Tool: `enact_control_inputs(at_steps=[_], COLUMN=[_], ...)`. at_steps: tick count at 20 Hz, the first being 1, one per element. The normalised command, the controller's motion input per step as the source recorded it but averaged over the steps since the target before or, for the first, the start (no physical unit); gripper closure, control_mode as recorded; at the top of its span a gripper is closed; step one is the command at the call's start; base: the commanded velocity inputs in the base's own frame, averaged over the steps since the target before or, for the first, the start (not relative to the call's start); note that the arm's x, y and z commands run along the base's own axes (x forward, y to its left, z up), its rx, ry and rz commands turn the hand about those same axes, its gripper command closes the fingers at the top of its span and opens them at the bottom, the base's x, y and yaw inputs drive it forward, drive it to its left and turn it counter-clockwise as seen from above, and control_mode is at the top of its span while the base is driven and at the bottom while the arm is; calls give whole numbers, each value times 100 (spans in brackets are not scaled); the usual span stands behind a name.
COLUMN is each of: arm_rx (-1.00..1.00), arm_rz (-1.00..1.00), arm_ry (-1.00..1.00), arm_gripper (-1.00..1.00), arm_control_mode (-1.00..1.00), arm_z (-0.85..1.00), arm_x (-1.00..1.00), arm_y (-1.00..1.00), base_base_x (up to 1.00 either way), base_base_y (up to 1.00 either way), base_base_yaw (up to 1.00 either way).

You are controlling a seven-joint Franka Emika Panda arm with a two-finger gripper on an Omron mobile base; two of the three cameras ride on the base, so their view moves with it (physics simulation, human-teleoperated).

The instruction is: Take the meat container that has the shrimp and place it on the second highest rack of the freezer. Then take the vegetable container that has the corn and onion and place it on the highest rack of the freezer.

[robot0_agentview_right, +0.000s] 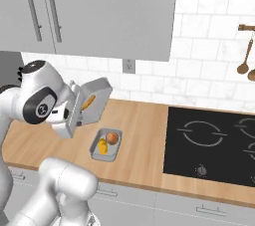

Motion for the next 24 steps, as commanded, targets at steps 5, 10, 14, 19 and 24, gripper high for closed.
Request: enact_control_inputs(at_steps=[5,10,14,19,24], arm_rx=[20,31,4,0,0], arm_rz=[-1,4,5,0,0], arm_ry=[-6,5,25,0,0], arm_gripper=[100,100,100,100,100], arm_control_mode=[-100,-100,-100,100,100], arm_z=[83,62,-11,0,0], arm_x=[-60,-42,-4,0,0], arm_y=[-17,-4,9,0,0], base_base_x=[0,0,0,-66,-100], base_base_y=[0,0,0,0,63], base_base_yaw=[0,0,0,1,10])
